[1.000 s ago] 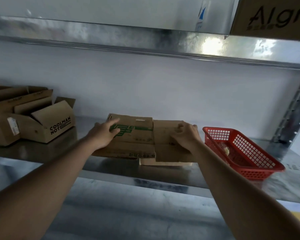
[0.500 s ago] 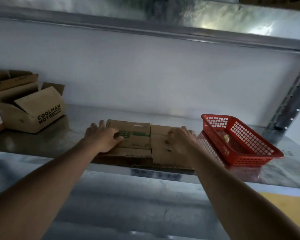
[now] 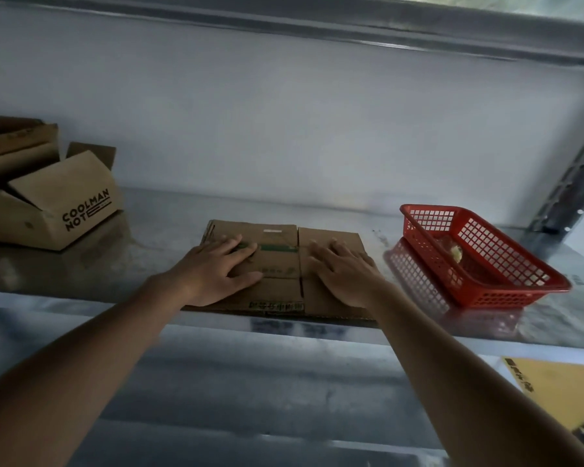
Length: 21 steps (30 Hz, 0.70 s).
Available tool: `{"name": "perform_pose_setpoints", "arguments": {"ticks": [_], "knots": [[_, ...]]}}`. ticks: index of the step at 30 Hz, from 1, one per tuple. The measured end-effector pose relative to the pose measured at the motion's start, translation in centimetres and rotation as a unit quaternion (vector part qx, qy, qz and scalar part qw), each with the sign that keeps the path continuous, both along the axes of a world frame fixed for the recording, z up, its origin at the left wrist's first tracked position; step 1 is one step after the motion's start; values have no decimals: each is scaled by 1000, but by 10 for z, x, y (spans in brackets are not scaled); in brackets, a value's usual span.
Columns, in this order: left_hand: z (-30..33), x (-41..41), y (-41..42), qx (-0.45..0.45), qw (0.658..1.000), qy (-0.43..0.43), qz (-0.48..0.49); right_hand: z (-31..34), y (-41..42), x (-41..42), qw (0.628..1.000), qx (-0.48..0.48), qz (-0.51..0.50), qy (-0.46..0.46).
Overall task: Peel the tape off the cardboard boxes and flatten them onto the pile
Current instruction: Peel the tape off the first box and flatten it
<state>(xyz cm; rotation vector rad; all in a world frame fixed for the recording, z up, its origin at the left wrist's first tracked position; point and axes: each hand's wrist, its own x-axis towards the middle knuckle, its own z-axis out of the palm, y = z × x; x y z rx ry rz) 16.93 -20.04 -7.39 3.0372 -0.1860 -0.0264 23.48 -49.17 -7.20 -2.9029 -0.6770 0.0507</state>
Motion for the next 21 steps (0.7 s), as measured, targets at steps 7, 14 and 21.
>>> {"name": "perform_pose_setpoints", "arguments": {"ticks": [7, 14, 21], "knots": [[4, -2, 8, -25, 1000, 10, -10, 1, -21, 0, 999, 6, -37, 12], [5, -11, 22, -20, 998, 13, 56, -2, -30, -13, 995, -4, -104, 5], [5, -17, 24, -10, 996, -2, 87, 0, -32, -23, 989, 76, -124, -13]]}}
